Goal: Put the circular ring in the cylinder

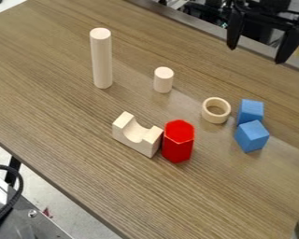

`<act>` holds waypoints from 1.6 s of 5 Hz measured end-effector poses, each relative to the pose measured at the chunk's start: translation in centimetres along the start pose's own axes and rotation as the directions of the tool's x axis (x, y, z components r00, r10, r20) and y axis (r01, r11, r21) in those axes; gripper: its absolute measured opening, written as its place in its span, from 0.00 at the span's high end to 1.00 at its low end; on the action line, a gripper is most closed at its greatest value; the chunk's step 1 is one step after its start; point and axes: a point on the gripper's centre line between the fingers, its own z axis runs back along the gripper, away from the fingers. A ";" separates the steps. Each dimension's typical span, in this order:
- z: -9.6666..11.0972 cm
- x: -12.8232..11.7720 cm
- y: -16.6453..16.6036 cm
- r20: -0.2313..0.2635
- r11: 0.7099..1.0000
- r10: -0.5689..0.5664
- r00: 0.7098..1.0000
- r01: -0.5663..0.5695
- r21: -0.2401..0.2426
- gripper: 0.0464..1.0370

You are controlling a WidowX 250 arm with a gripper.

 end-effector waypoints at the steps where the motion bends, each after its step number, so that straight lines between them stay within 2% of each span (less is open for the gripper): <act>1: -1.0 -0.3 0.0 -0.028 1.000 -0.002 1.000 0.002 0.013 0.04; 2: -3.3 -1.4 1.1 -0.053 0.997 0.061 0.997 -0.059 0.050 0.04; 3: -4.2 -2.3 1.8 -0.045 0.996 0.063 0.997 -0.060 0.059 0.04; 4: -4.7 -3.4 2.5 -0.048 0.998 0.046 0.998 -0.044 0.043 0.04; 5: -5.4 -4.0 3.0 -0.061 0.999 0.032 0.998 -0.031 0.005 0.04; 6: -6.0 -4.1 3.6 -0.059 1.000 0.016 0.998 -0.016 -0.004 0.04; 7: -6.5 -4.0 3.8 -0.044 1.000 0.004 0.999 -0.005 -0.028 0.04; 8: -7.0 -3.7 4.0 -0.028 0.999 -0.035 0.999 0.035 -0.029 0.04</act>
